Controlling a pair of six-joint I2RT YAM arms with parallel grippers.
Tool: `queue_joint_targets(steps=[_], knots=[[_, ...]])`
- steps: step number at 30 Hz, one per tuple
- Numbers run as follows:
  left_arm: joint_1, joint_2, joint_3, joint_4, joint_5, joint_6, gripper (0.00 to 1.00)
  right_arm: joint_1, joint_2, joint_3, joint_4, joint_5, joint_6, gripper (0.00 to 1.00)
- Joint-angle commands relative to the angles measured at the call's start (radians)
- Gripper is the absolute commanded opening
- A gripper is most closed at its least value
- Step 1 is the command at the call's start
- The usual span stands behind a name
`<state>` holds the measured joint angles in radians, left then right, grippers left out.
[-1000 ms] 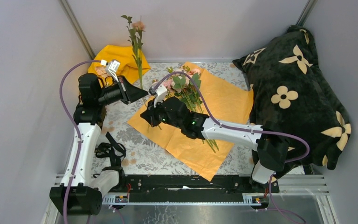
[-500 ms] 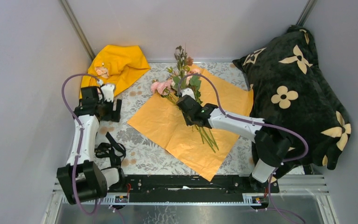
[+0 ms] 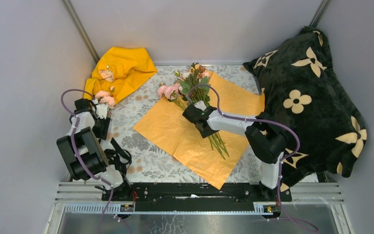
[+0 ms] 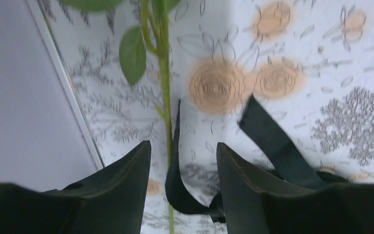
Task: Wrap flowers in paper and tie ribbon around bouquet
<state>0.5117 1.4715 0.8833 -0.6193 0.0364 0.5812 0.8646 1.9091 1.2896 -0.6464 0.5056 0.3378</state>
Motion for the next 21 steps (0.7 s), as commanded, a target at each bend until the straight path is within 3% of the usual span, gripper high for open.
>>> queue_joint_targets(steps=[1, 7, 13, 14, 16, 21], knots=[[0.006, 0.111, 0.124, 0.061, 0.095, -0.03, 0.55, -0.001, -0.063, 0.04, -0.045, -0.005, 0.013, 0.51], [0.007, 0.285, 0.212, 0.055, 0.131, -0.079, 0.47, 0.001, -0.123, 0.016, -0.06, -0.013, 0.021, 0.54], [0.007, 0.389, 0.264, 0.041, 0.135, -0.095, 0.3, 0.0, -0.172, 0.015, -0.073, -0.032, 0.015, 0.56], [0.009, 0.395, 0.271, 0.041, 0.132, -0.097, 0.24, 0.0, -0.183, 0.014, -0.078, -0.032, 0.015, 0.56], [0.028, 0.385, 0.296, 0.032, 0.144, -0.118, 0.0, 0.001, -0.21, 0.014, -0.087, -0.029, 0.018, 0.56], [0.131, 0.159, 0.387, -0.022, 0.399, -0.216, 0.0, 0.004, -0.315, 0.008, -0.081, -0.043, -0.005, 0.57]])
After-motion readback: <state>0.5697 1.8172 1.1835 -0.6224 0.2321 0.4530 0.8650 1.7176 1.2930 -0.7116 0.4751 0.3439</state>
